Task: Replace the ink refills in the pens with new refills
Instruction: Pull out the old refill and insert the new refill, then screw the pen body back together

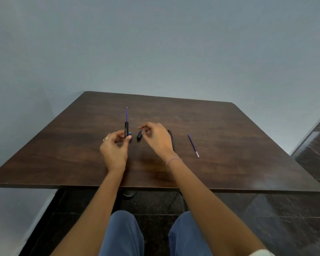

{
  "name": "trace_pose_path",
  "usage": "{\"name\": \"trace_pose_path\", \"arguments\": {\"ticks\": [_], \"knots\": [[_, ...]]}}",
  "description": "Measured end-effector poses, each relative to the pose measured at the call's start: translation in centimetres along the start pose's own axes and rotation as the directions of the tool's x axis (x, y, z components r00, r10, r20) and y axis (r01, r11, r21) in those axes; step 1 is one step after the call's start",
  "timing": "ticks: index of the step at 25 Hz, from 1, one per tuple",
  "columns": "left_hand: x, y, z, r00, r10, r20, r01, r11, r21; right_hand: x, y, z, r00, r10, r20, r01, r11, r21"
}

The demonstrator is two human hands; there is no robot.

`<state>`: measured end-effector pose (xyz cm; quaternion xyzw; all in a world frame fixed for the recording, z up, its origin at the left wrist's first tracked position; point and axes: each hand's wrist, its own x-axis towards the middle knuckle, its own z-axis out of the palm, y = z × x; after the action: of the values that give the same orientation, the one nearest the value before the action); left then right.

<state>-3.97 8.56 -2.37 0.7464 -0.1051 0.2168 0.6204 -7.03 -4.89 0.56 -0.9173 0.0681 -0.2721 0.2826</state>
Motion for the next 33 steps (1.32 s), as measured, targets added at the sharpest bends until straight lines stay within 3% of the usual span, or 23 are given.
{"name": "trace_pose_path", "arguments": {"ticks": [4, 10, 17, 20, 24, 28, 33], "knots": [[0.2, 0.3, -0.1, 0.999, -0.025, -0.019, 0.025, 1.0, 0.002, 2.0, -1.9, 2.6, 0.992, 0.006, 0.127, 0.019, 0.981, -0.194], [0.2, 0.2, -0.1, 0.999, -0.022, -0.026, 0.022, 1.0, -0.001, 3.1, -2.7, 5.1, 0.977, 0.016, 0.215, 0.096, 0.86, -0.502], [0.3, -0.1, 0.0, 1.0, -0.009, -0.028, 0.009, 1.0, -0.01, 3.4, -3.2, 5.6, 0.975, 0.03, 0.222, 0.094, 0.843, -0.529], [0.3, -0.2, -0.1, 1.0, 0.006, -0.029, -0.006, 1.0, 0.002, 3.5, -3.1, 4.8, 0.987, 0.044, 0.154, 0.019, 0.922, -0.386], [0.2, -0.3, 0.1, 1.0, 0.028, 0.012, -0.029, 1.0, 0.011, 2.5, -1.6, 2.1, 0.973, 0.152, -0.172, -0.143, 0.988, 0.064], [0.1, -0.3, 0.4, 0.997, 0.046, 0.06, -0.047, 0.999, 0.004, 0.5, 2.4, -1.7, 0.887, 0.305, -0.347, -0.116, 0.874, 0.472], [-0.3, -0.1, 0.6, 0.987, 0.117, 0.108, -0.122, 0.991, 0.044, -2.1, 6.6, -4.4, 0.798, 0.39, -0.459, -0.007, 0.768, 0.64]]}}
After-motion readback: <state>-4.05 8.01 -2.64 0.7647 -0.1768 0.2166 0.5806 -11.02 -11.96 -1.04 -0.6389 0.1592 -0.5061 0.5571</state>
